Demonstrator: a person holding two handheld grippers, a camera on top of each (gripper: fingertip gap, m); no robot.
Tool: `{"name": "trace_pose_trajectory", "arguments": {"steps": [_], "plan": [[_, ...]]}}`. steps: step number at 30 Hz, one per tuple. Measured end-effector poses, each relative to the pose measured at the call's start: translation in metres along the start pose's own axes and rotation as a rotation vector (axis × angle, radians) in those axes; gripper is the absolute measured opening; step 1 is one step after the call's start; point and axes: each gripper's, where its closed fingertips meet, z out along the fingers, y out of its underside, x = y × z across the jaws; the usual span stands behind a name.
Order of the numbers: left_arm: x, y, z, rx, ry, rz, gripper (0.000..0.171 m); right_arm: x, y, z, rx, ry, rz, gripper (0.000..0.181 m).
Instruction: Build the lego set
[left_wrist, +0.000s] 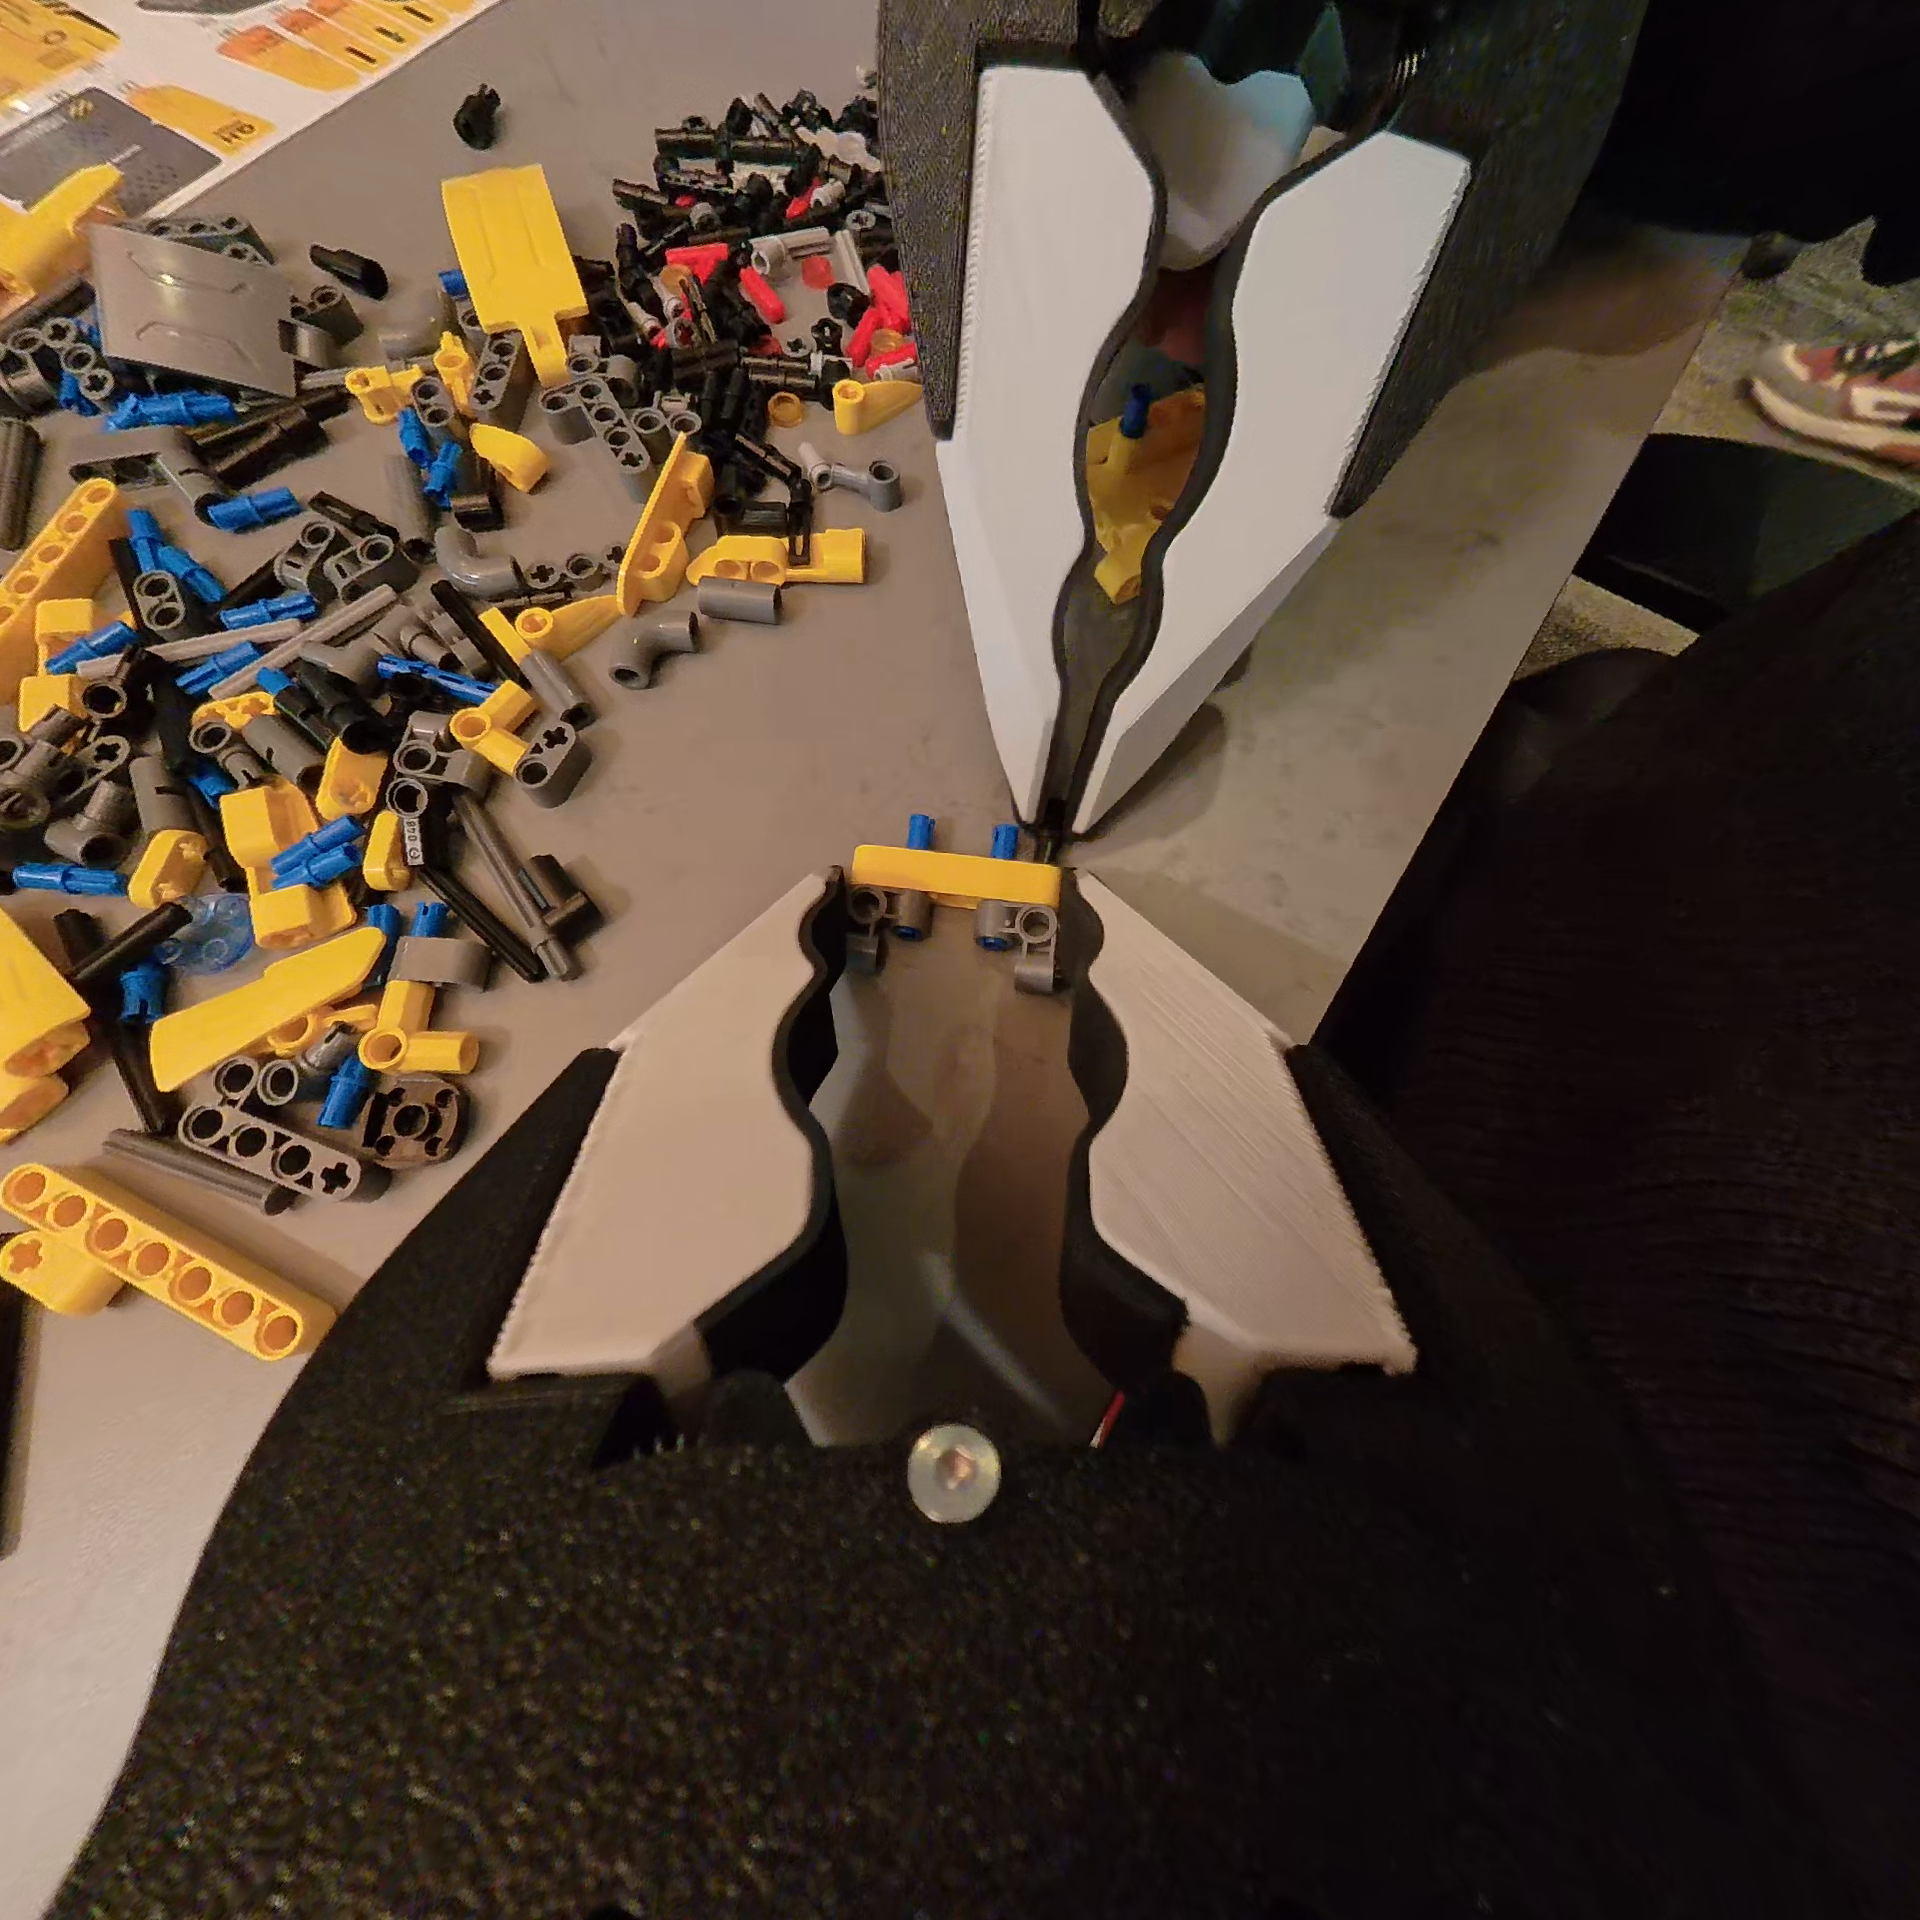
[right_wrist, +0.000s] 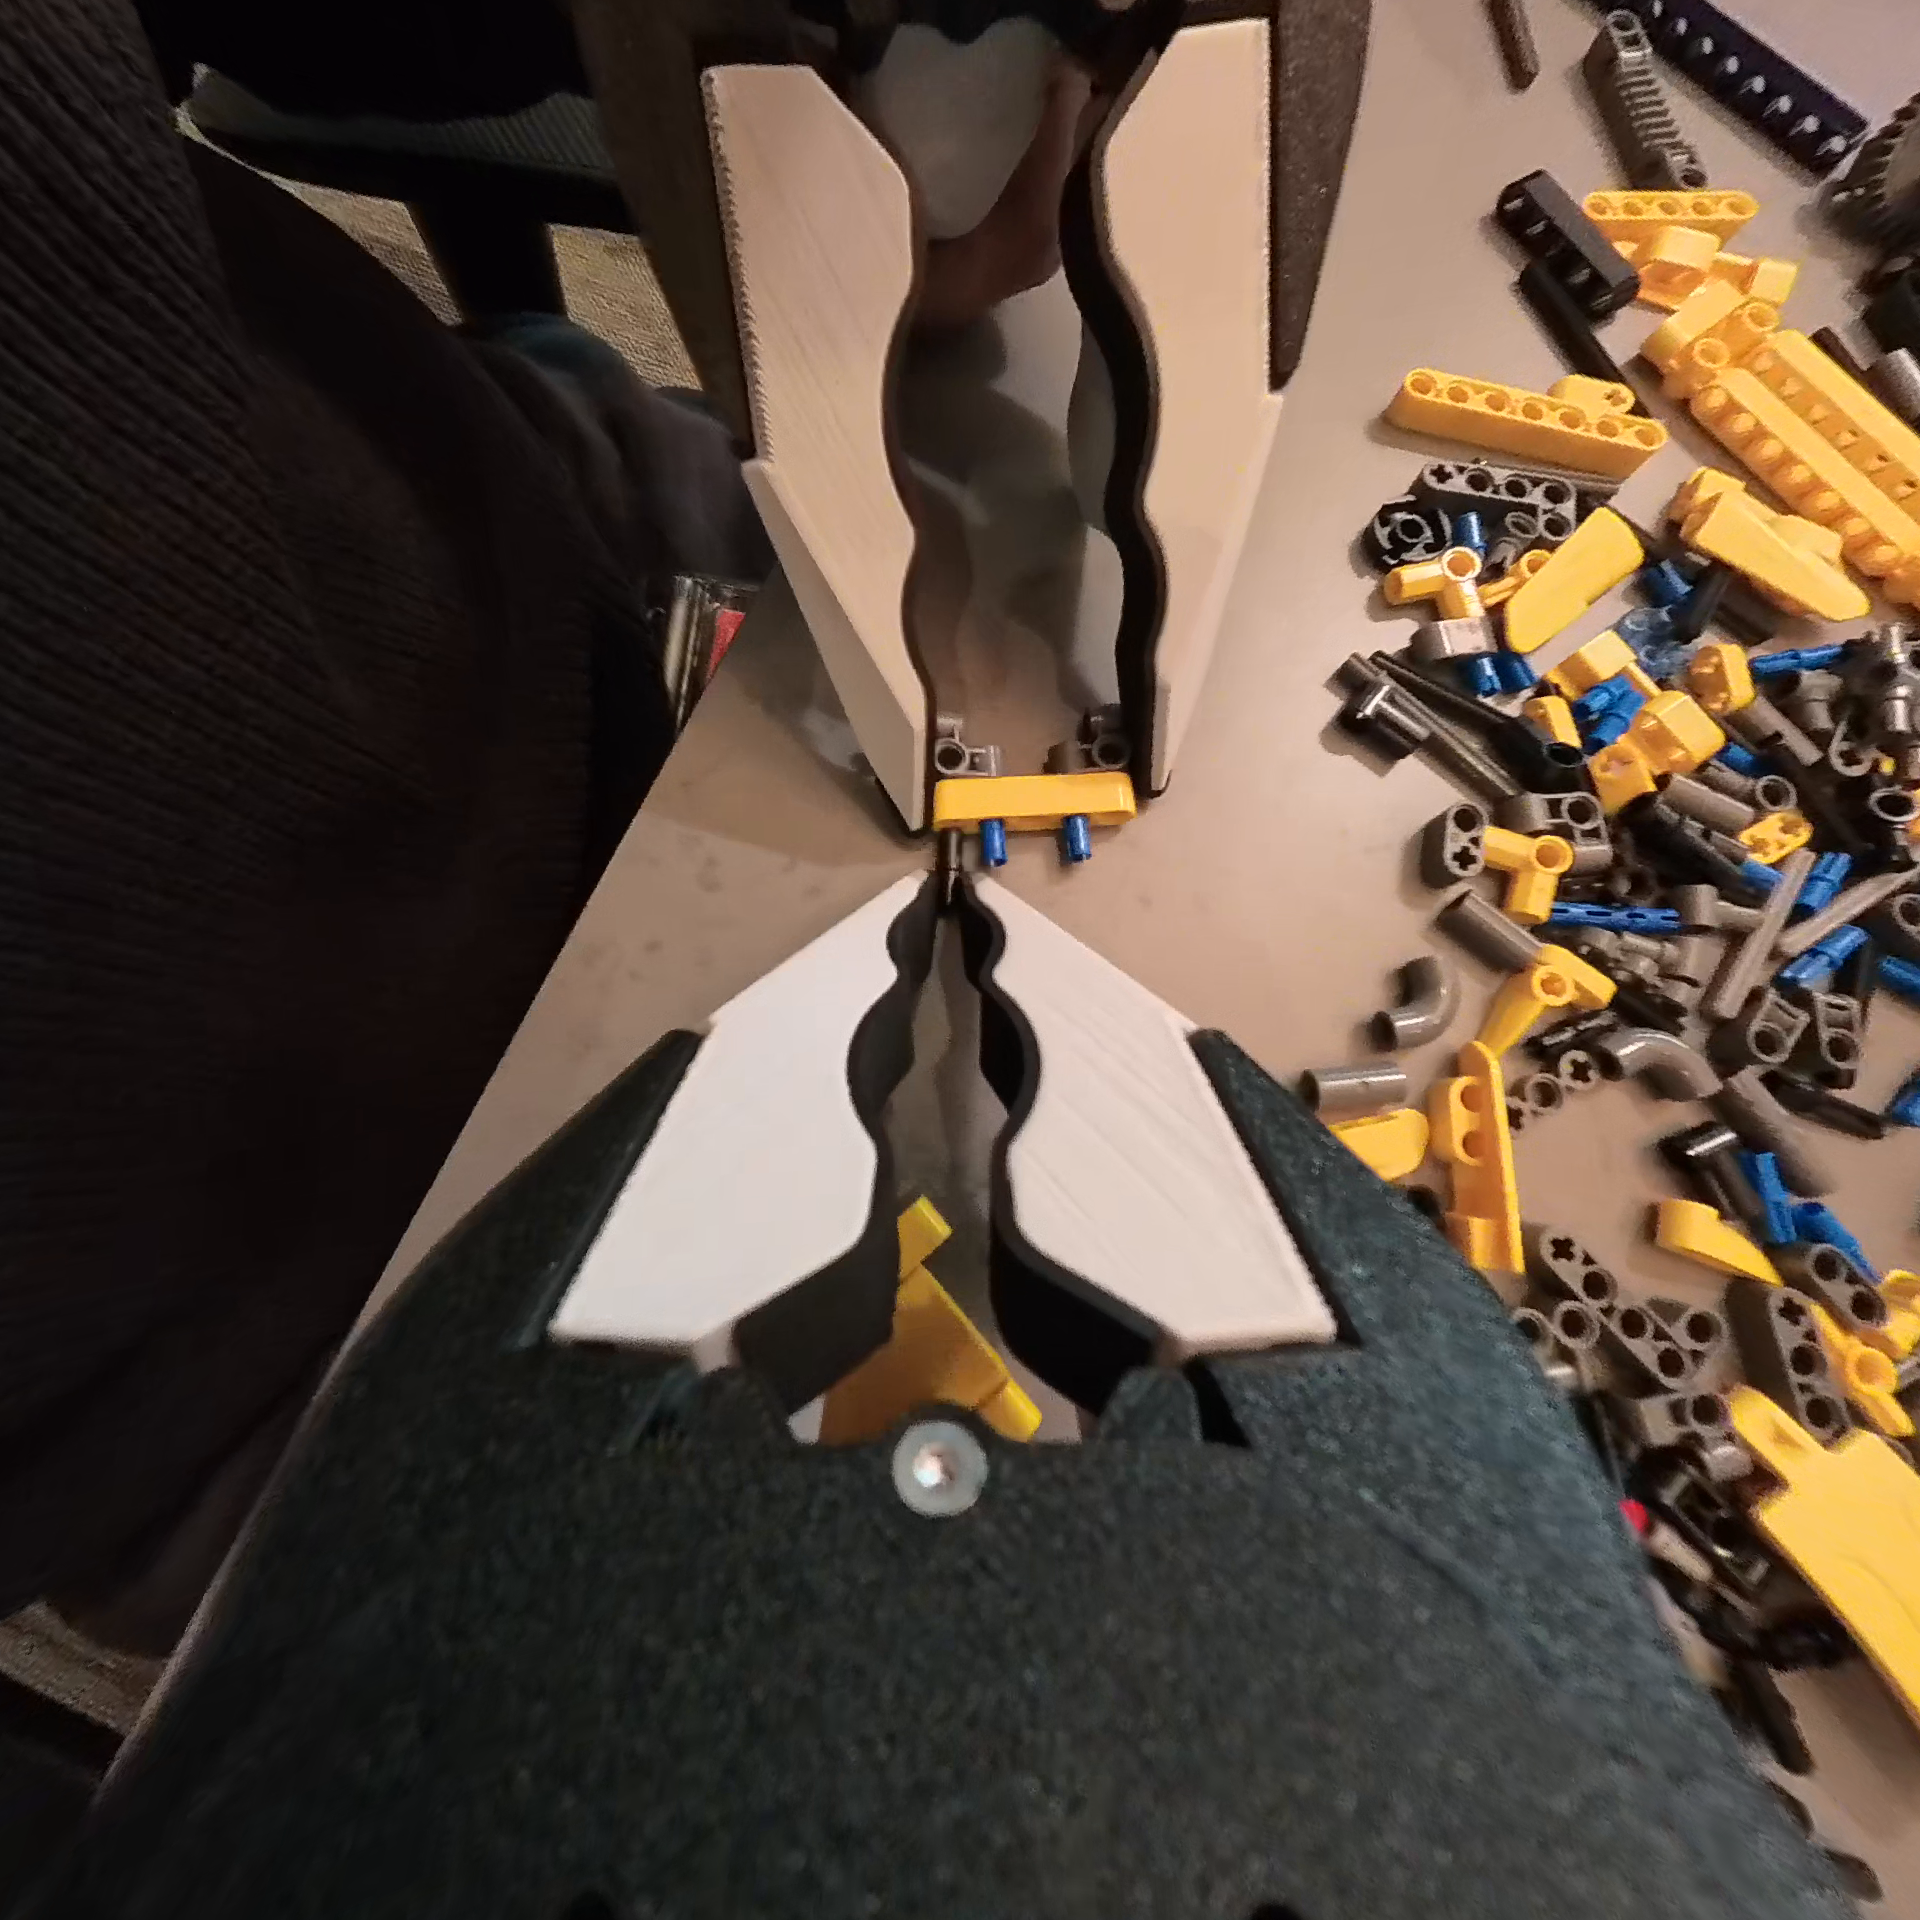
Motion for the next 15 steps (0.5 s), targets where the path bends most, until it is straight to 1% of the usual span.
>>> {"name": "trace_pose_trajectory", "arguments": {"steps": [6,12,15], "plan": [[-0.0001,0.0006,0.0005,-0.005,-0.010,0.011,0.041,0.0002,-0.0014,0.0001,0.023,-0.035,0.068,0.004],[0.0001,0.0006,0.0006,-0.006,-0.008,0.011,0.040,-0.0003,-0.0012,0.0010,0.021,-0.031,0.057,0.003],[0.0001,0.0006,0.0005,-0.007,-0.006,0.010,0.040,-0.0006,-0.0015,0.0014,0.031,-0.060,0.108,0.003]]}}
